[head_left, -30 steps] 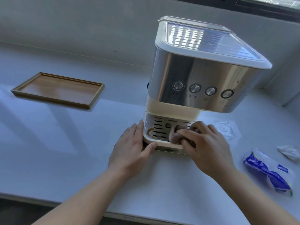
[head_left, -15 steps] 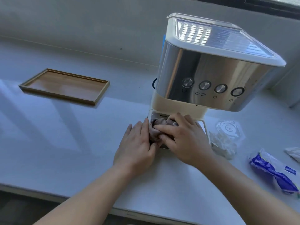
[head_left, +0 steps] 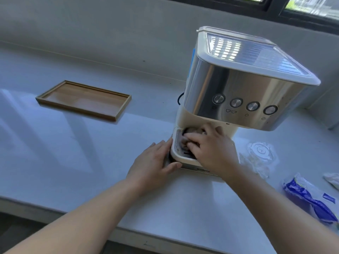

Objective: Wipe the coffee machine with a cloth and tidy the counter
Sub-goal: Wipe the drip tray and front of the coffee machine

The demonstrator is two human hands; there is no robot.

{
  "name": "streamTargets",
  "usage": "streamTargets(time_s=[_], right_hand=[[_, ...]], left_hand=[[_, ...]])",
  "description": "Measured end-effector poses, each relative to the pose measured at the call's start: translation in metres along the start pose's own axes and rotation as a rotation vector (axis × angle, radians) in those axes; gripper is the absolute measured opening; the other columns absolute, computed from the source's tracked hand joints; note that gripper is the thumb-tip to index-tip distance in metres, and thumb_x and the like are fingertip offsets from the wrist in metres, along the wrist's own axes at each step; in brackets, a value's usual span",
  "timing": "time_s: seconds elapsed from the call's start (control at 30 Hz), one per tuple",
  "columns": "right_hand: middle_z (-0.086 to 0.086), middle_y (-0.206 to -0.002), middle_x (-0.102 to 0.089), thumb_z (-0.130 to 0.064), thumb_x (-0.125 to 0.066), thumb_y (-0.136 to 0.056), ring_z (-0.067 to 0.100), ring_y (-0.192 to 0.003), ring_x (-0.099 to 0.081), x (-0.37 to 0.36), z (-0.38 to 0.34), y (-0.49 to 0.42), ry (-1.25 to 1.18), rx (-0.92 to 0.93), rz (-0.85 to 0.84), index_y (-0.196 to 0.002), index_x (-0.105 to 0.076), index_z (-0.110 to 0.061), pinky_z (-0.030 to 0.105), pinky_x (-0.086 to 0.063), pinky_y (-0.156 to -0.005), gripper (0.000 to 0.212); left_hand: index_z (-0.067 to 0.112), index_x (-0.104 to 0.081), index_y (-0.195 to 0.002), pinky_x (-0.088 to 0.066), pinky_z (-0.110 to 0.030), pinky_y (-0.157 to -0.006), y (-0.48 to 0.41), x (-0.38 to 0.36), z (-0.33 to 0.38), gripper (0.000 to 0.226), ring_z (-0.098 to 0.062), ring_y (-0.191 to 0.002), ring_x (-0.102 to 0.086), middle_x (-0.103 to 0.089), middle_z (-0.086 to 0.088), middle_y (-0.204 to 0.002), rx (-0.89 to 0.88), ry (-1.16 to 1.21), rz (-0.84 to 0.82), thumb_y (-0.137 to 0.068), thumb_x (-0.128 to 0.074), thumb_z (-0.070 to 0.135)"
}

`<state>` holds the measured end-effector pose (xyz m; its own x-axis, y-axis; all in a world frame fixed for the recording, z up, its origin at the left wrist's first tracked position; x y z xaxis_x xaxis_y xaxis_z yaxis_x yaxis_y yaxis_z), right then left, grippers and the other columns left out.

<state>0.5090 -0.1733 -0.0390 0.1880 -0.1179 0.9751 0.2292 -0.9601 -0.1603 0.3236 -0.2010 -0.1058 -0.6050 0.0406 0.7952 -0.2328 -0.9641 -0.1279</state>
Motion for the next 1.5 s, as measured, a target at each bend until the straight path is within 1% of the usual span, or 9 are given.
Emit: streamTargets(time_s=[0.1,0.17,0.3,0.5,0.73,0.87,1.07,1.23,1.5], right_hand=[[-0.012,-0.11,-0.05,-0.058,-0.046,-0.091,0.022,-0.104,-0.045,-0.003,-0.011,0.013,-0.05,0.179,-0.045,-0.118,-0.06,-0.055,0.04,-0.044,-0.087,0.031],[-0.012,-0.108,-0.051,-0.057,-0.047,-0.091,0.022,-0.099,-0.047,-0.002,0.001,0.016,-0.033,0.168,-0.008,-0.114,-0.063,-0.054,0.039,-0.046,-0.083,0.028],[-0.005,-0.12,-0.053,-0.048,-0.05,-0.096,0.03,-0.112,-0.047,-0.004,0.0,-0.008,0.02,-0.057,0.048,-0.117,-0.063,-0.05,0.041,-0.046,-0.087,0.025],[-0.012,-0.108,-0.052,-0.055,-0.043,-0.089,0.024,-0.102,-0.048,-0.011,-0.024,0.019,-0.044,0.185,0.032,-0.116,-0.062,-0.051,0.042,-0.044,-0.086,0.033],[-0.009,-0.122,-0.05,-0.06,-0.046,-0.094,0.027,-0.117,-0.043,-0.006,-0.019,-0.009,0.003,-0.026,-0.007,-0.12,-0.06,-0.054,0.039,-0.043,-0.092,0.03],[-0.011,-0.123,-0.052,-0.066,-0.038,-0.093,0.026,-0.111,-0.045,-0.014,-0.033,0.009,0.068,0.127,0.053,-0.116,-0.062,-0.053,0.042,-0.043,-0.09,0.036],[-0.005,-0.131,-0.057,-0.047,-0.048,-0.095,0.029,-0.104,-0.051,-0.012,-0.019,0.046,0.089,0.32,0.117,-0.105,-0.068,-0.041,0.046,-0.045,-0.082,0.023],[0.0,-0.129,-0.061,-0.032,-0.058,-0.09,0.032,-0.106,-0.055,-0.008,0.019,0.067,0.118,0.375,0.25,-0.089,-0.068,-0.031,0.043,-0.043,-0.078,0.01],[-0.002,-0.121,-0.064,-0.023,-0.065,-0.08,0.034,-0.101,-0.055,-0.009,0.064,0.086,0.024,0.259,0.355,-0.082,-0.07,-0.028,0.046,-0.045,-0.079,0.007]], left_hand=[[0.025,-0.034,-0.147,-0.018,-0.038,-0.123,0.003,-0.004,0.0,0.072,-0.017,-0.138,-0.039,-0.051,0.007,-0.14,-0.072,-0.084,0.056,-0.089,-0.04,0.067],[0.027,-0.028,-0.15,-0.011,-0.036,-0.124,0.003,-0.007,-0.002,0.073,-0.019,-0.145,-0.03,-0.046,0.007,-0.148,-0.083,-0.113,0.077,-0.09,-0.039,0.067],[0.027,-0.028,-0.15,-0.013,-0.036,-0.122,0.002,-0.008,-0.002,0.069,-0.019,-0.145,-0.03,-0.045,0.007,-0.149,-0.068,-0.127,0.089,-0.093,-0.044,0.062],[0.028,-0.04,-0.145,-0.017,-0.042,-0.122,0.003,-0.004,0.001,0.063,-0.014,-0.141,-0.035,-0.047,0.009,-0.146,-0.062,-0.092,0.088,-0.088,-0.04,0.057],[0.031,-0.048,-0.137,-0.022,-0.041,-0.117,0.003,-0.004,-0.002,0.065,-0.014,-0.13,-0.041,-0.057,0.01,-0.128,-0.054,-0.072,0.141,-0.08,-0.056,0.063],[0.023,-0.064,-0.121,-0.026,-0.053,-0.116,0.004,-0.001,-0.001,0.049,-0.023,-0.127,-0.049,-0.062,0.009,-0.12,-0.007,-0.004,0.156,-0.076,-0.051,0.038],[0.024,-0.067,-0.113,-0.022,-0.048,-0.117,0.002,0.003,-0.002,0.05,-0.022,-0.133,-0.042,-0.062,0.007,-0.125,0.049,0.018,0.142,-0.073,-0.038,0.021],[0.035,-0.058,-0.133,-0.015,-0.042,-0.122,0.004,0.002,-0.002,0.057,-0.017,-0.139,-0.036,-0.058,0.011,-0.133,0.052,0.013,0.141,-0.084,-0.045,0.009],[0.045,-0.057,-0.124,-0.018,-0.031,-0.116,0.007,0.0,0.001,0.038,-0.009,-0.134,-0.038,-0.061,0.015,-0.126,0.057,0.056,0.193,-0.092,-0.038,0.054]])
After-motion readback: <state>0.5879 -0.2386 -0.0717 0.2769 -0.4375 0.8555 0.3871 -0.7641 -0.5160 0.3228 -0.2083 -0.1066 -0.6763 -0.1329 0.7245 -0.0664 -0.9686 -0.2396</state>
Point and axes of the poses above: each hand's wrist, its own y-axis away from the middle knuckle, its own x-axis out of the back of the hand, z = x × y, the point moved 1 cm from there along -y, towards the middle knuckle
